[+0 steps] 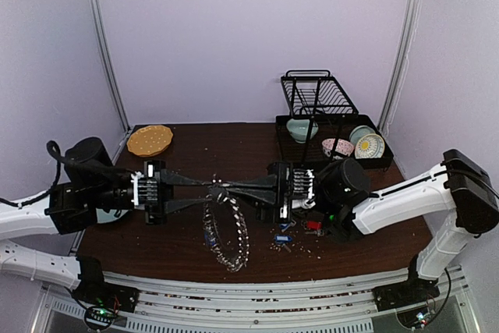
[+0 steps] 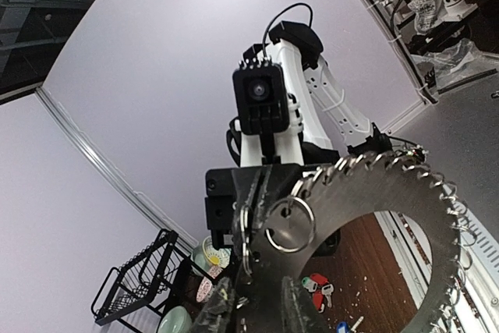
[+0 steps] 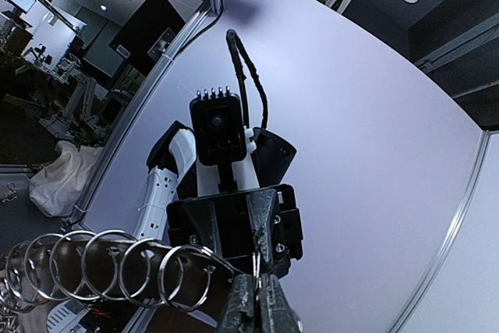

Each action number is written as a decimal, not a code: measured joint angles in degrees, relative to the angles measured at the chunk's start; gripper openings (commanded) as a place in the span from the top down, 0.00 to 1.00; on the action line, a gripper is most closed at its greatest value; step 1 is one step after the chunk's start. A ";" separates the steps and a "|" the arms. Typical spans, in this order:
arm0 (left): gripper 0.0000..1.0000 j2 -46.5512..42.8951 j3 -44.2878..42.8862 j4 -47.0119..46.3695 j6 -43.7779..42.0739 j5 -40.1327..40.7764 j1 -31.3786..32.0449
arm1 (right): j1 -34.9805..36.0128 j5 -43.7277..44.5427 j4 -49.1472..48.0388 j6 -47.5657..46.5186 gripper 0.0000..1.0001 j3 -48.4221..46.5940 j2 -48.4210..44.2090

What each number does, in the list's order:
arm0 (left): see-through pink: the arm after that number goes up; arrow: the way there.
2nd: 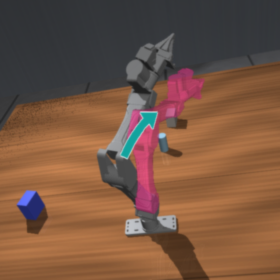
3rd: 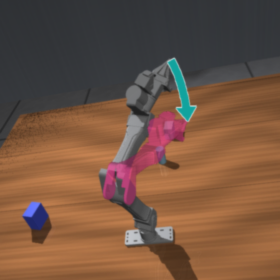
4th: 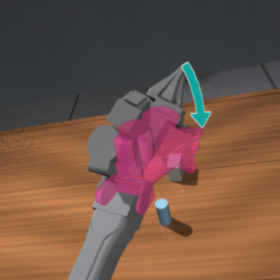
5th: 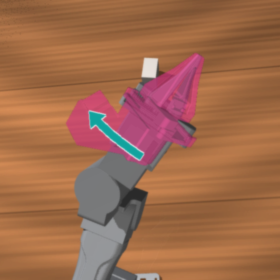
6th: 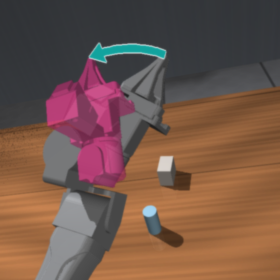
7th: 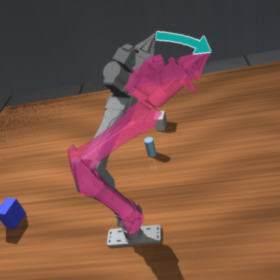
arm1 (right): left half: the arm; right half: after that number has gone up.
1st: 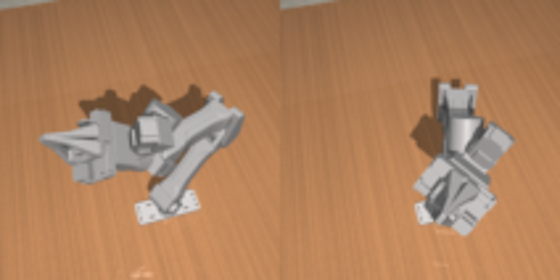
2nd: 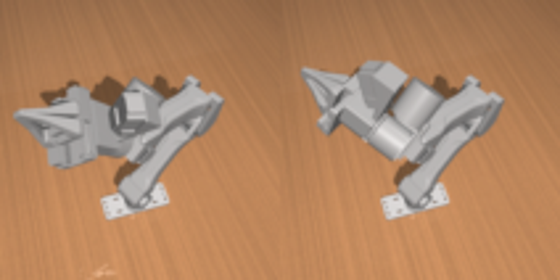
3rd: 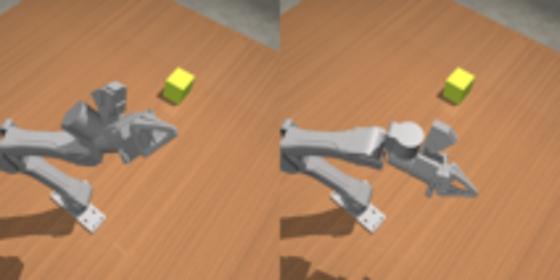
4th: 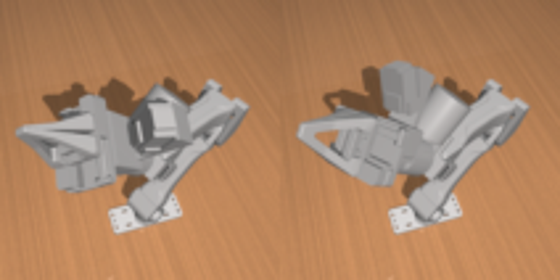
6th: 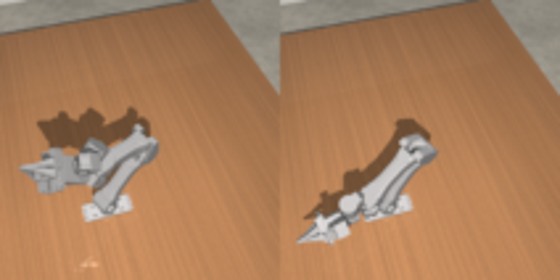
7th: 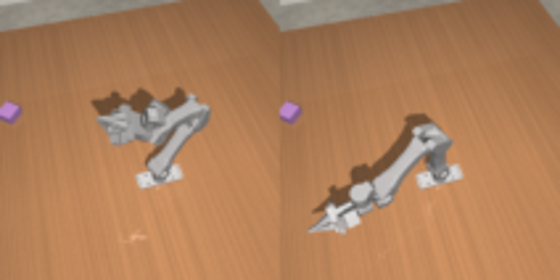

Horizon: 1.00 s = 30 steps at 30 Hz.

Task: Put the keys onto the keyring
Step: Adjust the keyring to the key storage ring.

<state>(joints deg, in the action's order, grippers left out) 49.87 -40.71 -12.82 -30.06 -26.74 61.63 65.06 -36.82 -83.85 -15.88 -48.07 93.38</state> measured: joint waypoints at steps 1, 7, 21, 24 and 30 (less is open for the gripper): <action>0.78 -0.74 0.00 -0.07 0.15 -0.39 0.00 | 0.00 -0.37 -0.39 0.28 1.00 -0.20 0.31; 0.77 -3.80 -0.02 -1.25 0.22 -1.44 0.00 | 0.22 -1.77 -0.26 -0.13 1.00 -2.21 0.37; 0.81 -0.87 -0.02 -3.15 3.30 -1.49 0.00 | 1.46 -1.42 5.99 -5.40 1.00 -3.13 0.35; 0.84 -0.55 -0.02 -3.78 3.85 -1.51 0.00 | 1.55 -0.87 7.43 -6.58 1.00 -3.13 0.15; 0.80 -0.11 -0.02 -3.91 4.04 -1.40 0.00 | 1.81 0.35 8.85 -8.24 1.00 -3.13 -0.42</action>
<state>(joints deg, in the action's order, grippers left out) 49.76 -40.73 -16.73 -26.02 -28.14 61.63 66.87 -36.47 -75.00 -24.12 -51.20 92.97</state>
